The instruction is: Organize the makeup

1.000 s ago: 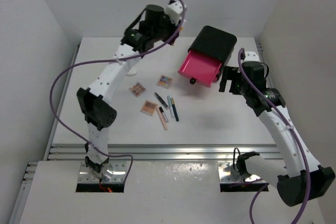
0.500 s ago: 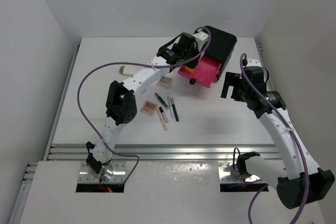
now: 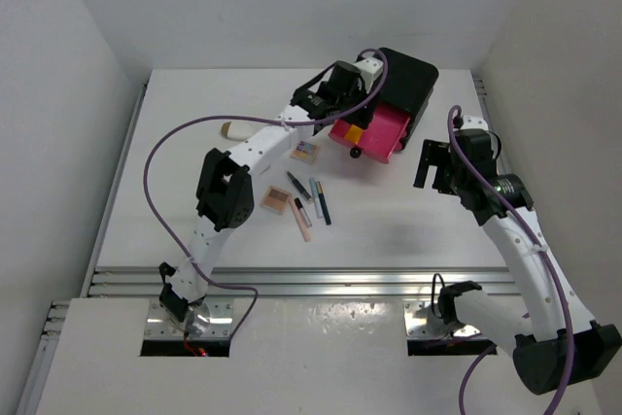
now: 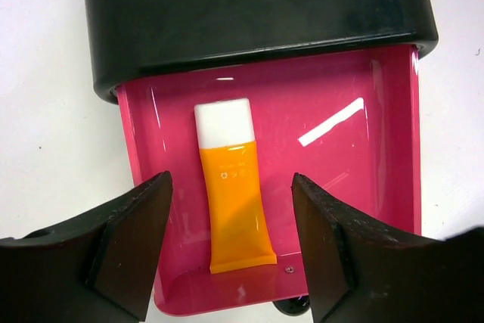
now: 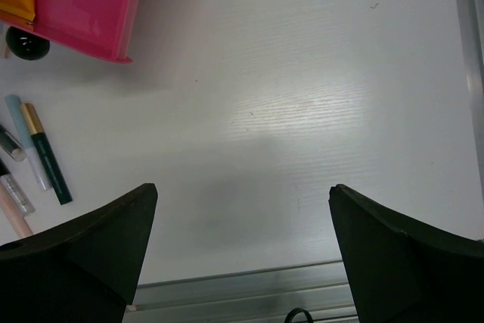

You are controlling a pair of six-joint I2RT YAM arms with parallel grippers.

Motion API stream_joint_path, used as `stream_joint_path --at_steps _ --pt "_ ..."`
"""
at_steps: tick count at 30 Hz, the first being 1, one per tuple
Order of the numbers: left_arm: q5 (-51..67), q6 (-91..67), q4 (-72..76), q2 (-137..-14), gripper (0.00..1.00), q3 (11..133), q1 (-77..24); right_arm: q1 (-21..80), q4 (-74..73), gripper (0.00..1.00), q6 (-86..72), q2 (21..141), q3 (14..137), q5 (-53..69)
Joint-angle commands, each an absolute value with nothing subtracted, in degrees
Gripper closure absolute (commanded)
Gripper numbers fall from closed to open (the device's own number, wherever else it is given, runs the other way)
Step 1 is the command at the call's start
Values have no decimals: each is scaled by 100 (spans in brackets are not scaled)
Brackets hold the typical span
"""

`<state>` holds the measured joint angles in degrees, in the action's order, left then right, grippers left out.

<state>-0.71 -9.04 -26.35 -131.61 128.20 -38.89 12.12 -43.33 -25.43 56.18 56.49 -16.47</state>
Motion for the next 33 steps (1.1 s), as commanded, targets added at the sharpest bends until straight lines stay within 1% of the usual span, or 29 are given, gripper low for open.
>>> stream_joint_path --at_steps 1,6,8,10,12,14,16,17,18,19,22,25,28,33 --pt "-79 -923 -2304 -13192 30 13069 -3841 1204 -4386 4 -2391 5511 5906 -1889" --pt "-79 -633 -2171 -12983 27 13578 -3788 1204 -4464 3 -2127 5598 6204 -1802" --pt "-18 -580 -2223 -12798 24 13579 -3648 1204 -4526 3 -2101 5651 6249 -1714" --pt "114 -527 -2363 -12499 19 13430 -3306 1213 -4474 3 -2083 5704 6223 -1521" --pt "114 -727 -2697 -12297 15 13194 -2972 1187 -4386 2 -2153 5739 6153 -1232" --pt "45 -1062 -2970 -12007 12 12606 -2349 1204 -4333 2 -2293 5774 6056 -1064" --pt "-350 -1615 -3023 -11848 11 11905 -1770 1239 -4307 2 -2425 5792 5986 -993" --pt "-456 -1748 -3023 -11787 7 11726 -1619 1274 -4315 2 -2469 5809 5951 -1011" --pt "-561 -1836 -3023 -11786 0 11612 -1504 1274 -4315 2 -2505 5844 5924 -1019" --pt "-797 -1889 -3023 -11838 0 11523 -1364 1292 -4298 2 -2522 5862 5906 -1028" --pt "-1307 -1514 -3023 -12189 0 11461 -1362 1345 -4315 2 -2584 6003 5915 -1046" --pt "-1563 -1293 -3023 -12751 0 11741 -1188 1397 -4350 2 -2549 6126 5950 -1107" --pt "-1564 -1292 -2884 -13226 0 12093 -1029 1520 -4412 2 -2540 6214 5950 -1239" --pt "-1538 -1196 -2321 -13447 0 12164 -949 1661 -4544 3 -2593 6258 5845 -1433"
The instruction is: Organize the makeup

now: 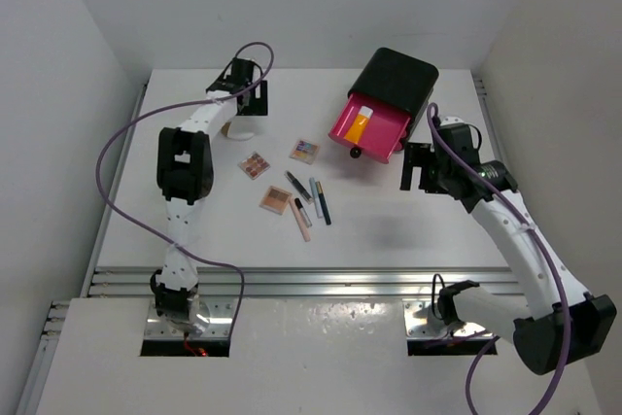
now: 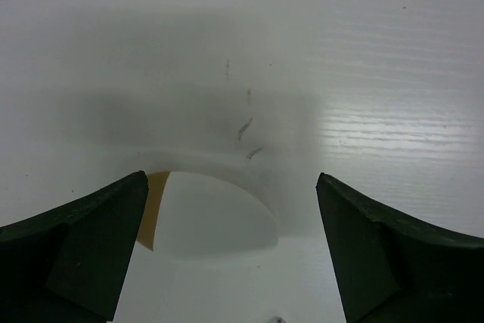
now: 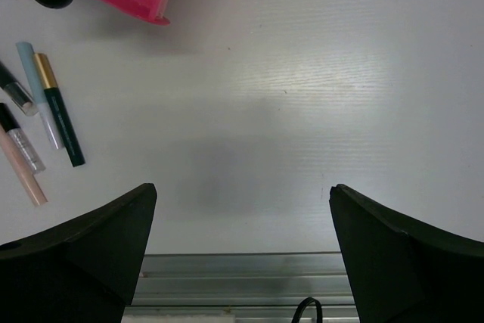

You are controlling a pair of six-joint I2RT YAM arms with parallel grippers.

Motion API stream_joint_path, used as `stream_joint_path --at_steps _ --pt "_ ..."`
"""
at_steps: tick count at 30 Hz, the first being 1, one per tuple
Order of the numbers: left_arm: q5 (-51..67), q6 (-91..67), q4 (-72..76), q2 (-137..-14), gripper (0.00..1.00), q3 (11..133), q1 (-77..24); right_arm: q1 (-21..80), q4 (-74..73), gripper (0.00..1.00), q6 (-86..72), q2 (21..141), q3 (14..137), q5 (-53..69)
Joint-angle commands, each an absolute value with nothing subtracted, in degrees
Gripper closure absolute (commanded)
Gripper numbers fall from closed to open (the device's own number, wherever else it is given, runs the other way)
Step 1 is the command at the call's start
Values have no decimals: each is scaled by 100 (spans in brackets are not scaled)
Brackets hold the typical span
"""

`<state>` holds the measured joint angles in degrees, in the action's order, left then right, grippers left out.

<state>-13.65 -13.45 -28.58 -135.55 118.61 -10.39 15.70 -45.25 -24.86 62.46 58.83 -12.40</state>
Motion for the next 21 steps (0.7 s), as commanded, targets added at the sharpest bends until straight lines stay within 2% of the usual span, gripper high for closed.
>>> stream_joint_path --at_steps 1,10,14,21 --pt "-1642 -1195 -2268 -13517 0 12164 -949 1687 -4553 3 -2619 6267 5810 -1459" --pt "-2381 -1001 -2206 -13676 0 11629 -949 1925 -4711 3 -2672 6451 5924 -1652" --pt "-2452 -1055 -2154 -13491 0 11006 -949 1986 -4685 3 -2698 6486 5898 -1687" --pt "-2452 -1257 -2153 -13298 0 10670 -896 2057 -4693 3 -2663 6592 5924 -1679"
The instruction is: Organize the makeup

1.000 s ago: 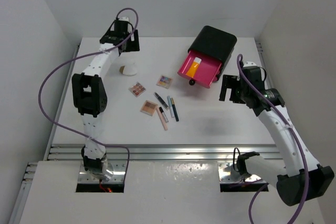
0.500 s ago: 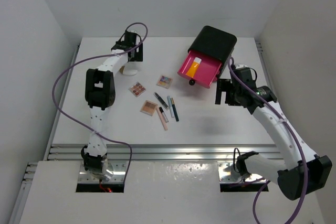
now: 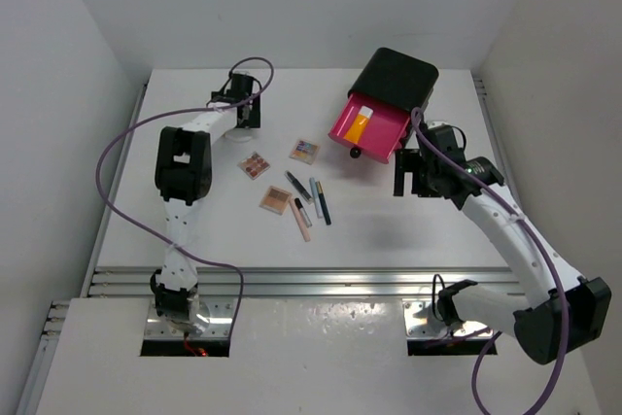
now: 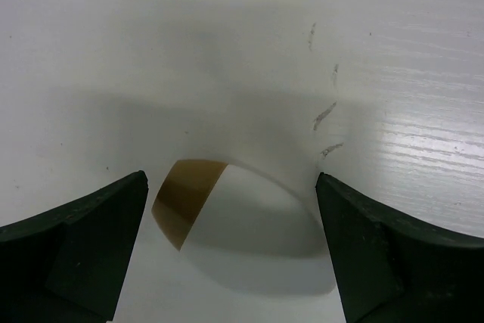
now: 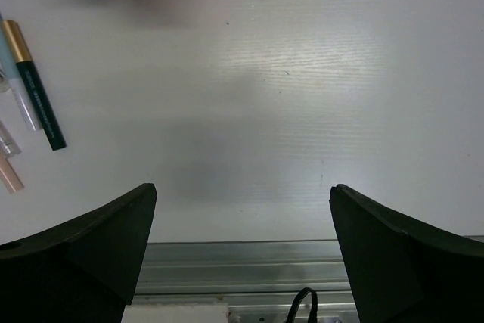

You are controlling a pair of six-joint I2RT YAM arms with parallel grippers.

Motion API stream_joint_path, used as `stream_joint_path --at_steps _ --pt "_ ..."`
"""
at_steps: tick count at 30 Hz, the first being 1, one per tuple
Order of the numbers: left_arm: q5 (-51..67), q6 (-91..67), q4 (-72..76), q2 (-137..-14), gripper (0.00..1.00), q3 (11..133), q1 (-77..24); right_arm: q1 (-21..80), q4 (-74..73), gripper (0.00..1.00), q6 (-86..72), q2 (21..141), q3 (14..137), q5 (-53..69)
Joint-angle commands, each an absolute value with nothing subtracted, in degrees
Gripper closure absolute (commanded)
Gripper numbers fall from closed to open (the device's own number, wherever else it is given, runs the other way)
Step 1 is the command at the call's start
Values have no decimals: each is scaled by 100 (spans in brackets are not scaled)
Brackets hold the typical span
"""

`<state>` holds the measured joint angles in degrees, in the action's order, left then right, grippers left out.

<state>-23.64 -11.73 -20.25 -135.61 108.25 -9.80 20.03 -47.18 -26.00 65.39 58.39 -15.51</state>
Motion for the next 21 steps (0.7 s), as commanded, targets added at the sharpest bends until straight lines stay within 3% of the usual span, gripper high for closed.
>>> stream_joint_path --at_steps 1,11,21 --pt "-2452 -1309 -2153 -13237 0 10600 -896 2065 -4702 3 -2637 6583 5941 -1687" --pt "-2031 -1477 -2153 -12191 0 9528 -844 2136 -4702 3 -2698 6442 5696 -1810" --pt "-696 -871 -1775 -12699 0 9782 -730 2127 -4711 3 -2593 6460 5713 -1811"
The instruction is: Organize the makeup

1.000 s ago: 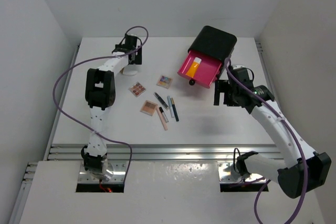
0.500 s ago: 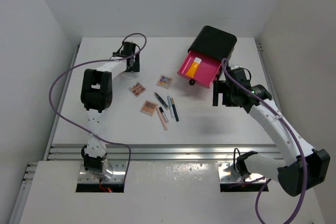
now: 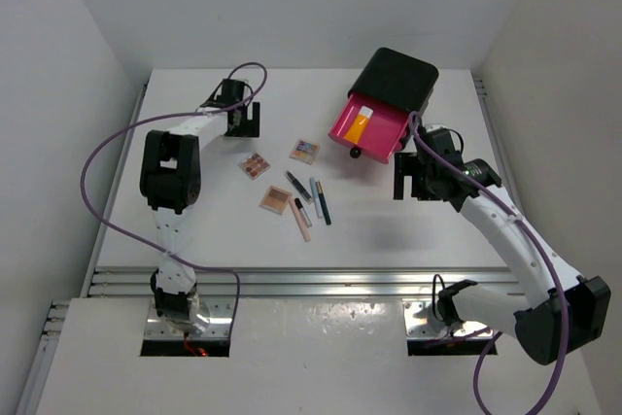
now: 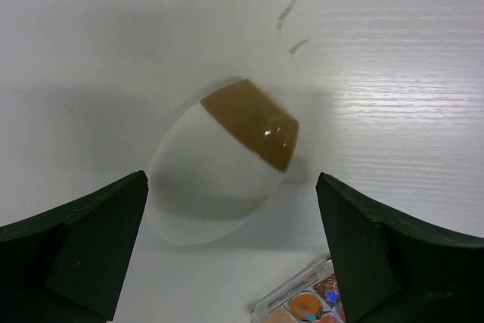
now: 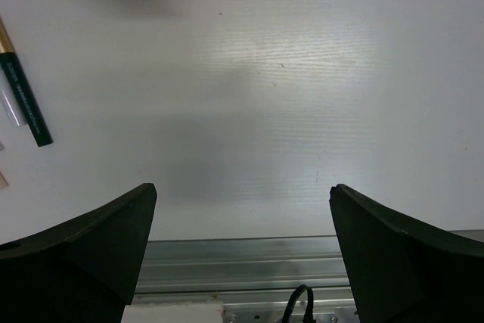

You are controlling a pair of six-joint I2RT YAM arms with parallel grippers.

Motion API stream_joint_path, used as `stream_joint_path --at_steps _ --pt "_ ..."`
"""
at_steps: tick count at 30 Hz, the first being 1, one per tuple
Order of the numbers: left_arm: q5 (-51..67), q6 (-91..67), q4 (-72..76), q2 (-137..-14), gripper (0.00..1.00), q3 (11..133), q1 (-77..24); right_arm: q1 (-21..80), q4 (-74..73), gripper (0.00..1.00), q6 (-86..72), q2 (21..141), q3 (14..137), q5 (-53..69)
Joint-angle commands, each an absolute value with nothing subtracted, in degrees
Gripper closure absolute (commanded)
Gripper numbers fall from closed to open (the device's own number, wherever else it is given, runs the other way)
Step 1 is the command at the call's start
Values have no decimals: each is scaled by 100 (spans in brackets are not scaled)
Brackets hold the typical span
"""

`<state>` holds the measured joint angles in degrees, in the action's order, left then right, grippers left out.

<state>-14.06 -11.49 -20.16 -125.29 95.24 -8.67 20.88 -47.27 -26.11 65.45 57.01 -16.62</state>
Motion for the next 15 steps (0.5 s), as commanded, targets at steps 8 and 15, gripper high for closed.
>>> stream_joint_path --at_steps 8,15 --pt "-151 -563 -1775 -12823 0 9782 -606 2118 -4711 2 -2663 6354 5634 -1898" --pt "210 8 -1828 -12937 0 9782 -606 2136 -4746 2 -2628 6486 5845 -1846"
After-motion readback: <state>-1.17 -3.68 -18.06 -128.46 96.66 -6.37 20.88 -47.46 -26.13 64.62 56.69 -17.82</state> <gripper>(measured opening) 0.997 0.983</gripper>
